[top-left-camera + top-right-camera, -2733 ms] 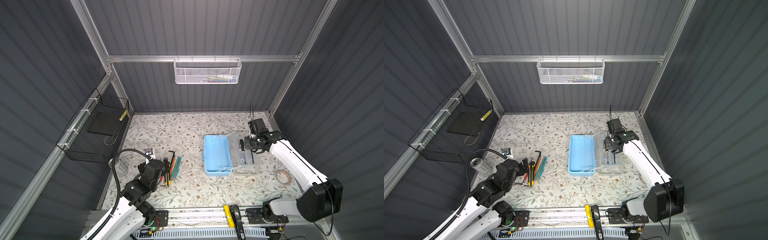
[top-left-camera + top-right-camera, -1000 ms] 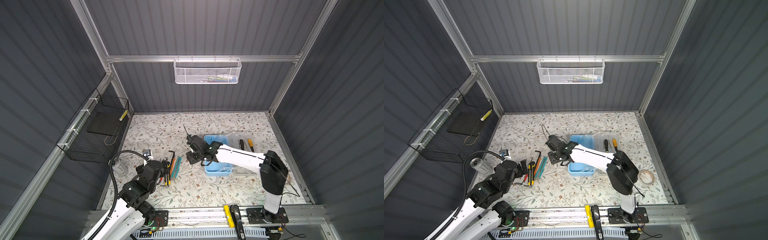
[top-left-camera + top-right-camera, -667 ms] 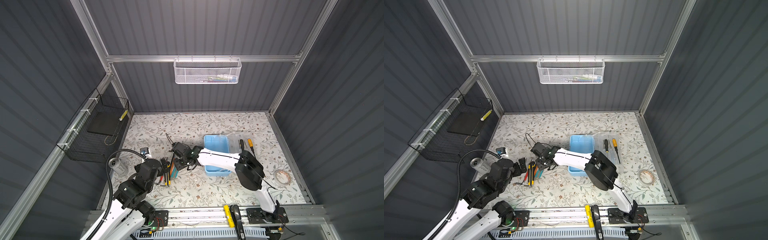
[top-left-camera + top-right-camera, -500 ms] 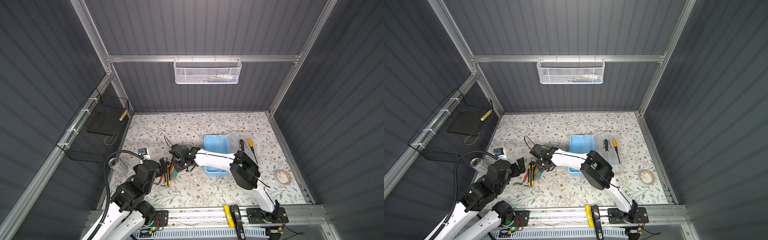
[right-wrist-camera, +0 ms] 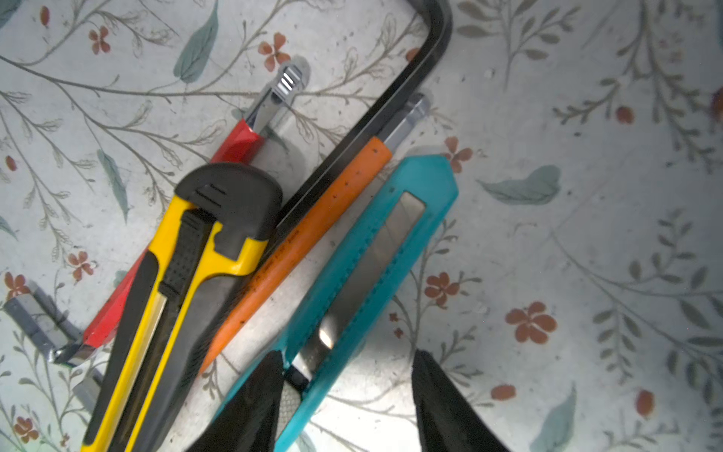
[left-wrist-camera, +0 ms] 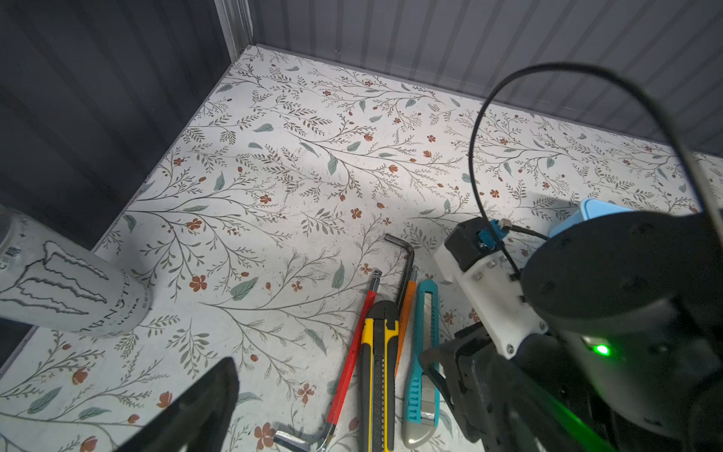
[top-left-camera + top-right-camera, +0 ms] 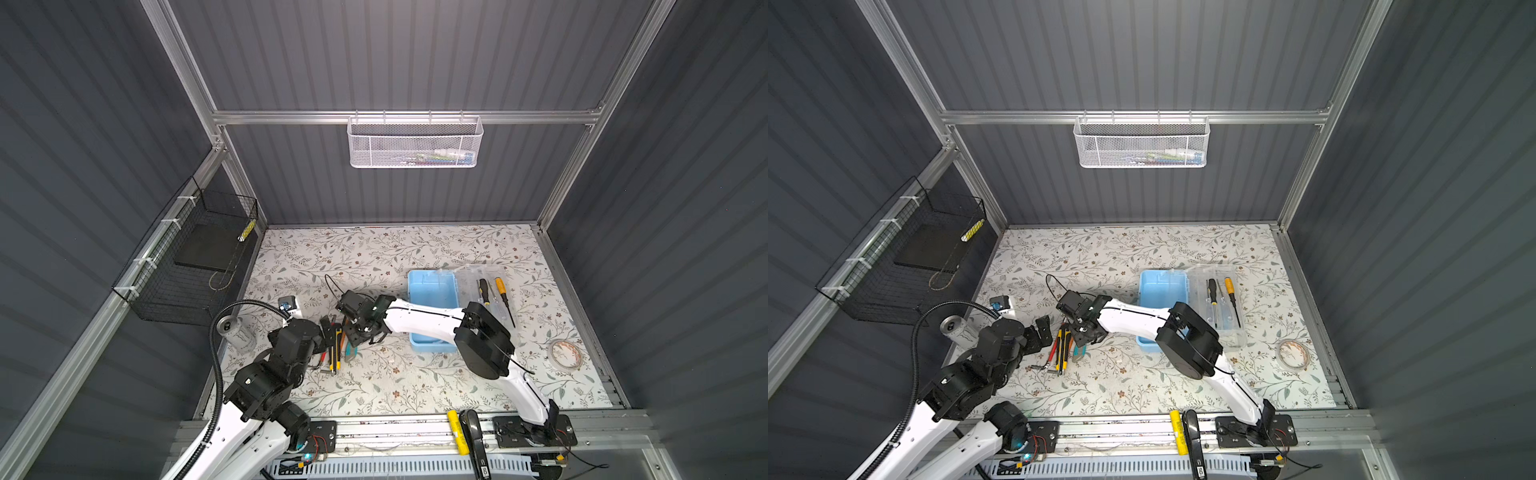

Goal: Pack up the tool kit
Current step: 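Lower right gripper over the teal utility knife and close on it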

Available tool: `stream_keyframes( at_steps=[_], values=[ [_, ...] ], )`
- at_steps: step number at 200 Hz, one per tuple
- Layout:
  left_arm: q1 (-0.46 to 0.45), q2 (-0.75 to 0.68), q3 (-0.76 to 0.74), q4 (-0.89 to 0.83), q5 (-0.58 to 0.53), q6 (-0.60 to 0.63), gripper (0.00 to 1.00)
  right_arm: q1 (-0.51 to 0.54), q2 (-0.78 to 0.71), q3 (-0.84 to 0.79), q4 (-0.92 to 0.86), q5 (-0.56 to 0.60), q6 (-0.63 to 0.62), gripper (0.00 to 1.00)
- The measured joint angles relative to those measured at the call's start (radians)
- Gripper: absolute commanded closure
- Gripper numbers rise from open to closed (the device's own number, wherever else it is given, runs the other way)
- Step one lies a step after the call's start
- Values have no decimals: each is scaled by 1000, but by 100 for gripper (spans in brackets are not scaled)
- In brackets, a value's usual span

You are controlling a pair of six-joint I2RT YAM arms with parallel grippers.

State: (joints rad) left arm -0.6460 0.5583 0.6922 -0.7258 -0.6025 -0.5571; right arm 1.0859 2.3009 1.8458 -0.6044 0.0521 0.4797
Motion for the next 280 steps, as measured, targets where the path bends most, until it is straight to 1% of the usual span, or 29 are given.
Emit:
stream_keyframes(
  at_steps=[50,98,129,159,187,211,255,280],
  values=[
    [0,3,0,0,0,0,0,-5,3,-3,-64,32,-45,44],
    [0,25,0,0,0,0,1,-23,-72,-79,-126,89,-122,44],
    [0,24,0,-8,-1,0,1,-41,-124,-87,-145,47,-168,40],
    [0,13,0,-15,-8,-1,1,-32,-174,-100,-125,-5,-221,35],
    [0,4,0,-18,-8,-2,1,-23,-142,-66,-142,-5,-280,32],
    [0,-10,0,-23,-11,-4,0,-22,-97,-48,-154,-5,-307,31],
    [0,-20,0,-24,-19,-5,1,-11,-28,-11,-190,-8,-315,33],
    [0,-19,0,-31,-19,-5,1,-4,-18,2,-198,-13,-311,35]
  ],
)
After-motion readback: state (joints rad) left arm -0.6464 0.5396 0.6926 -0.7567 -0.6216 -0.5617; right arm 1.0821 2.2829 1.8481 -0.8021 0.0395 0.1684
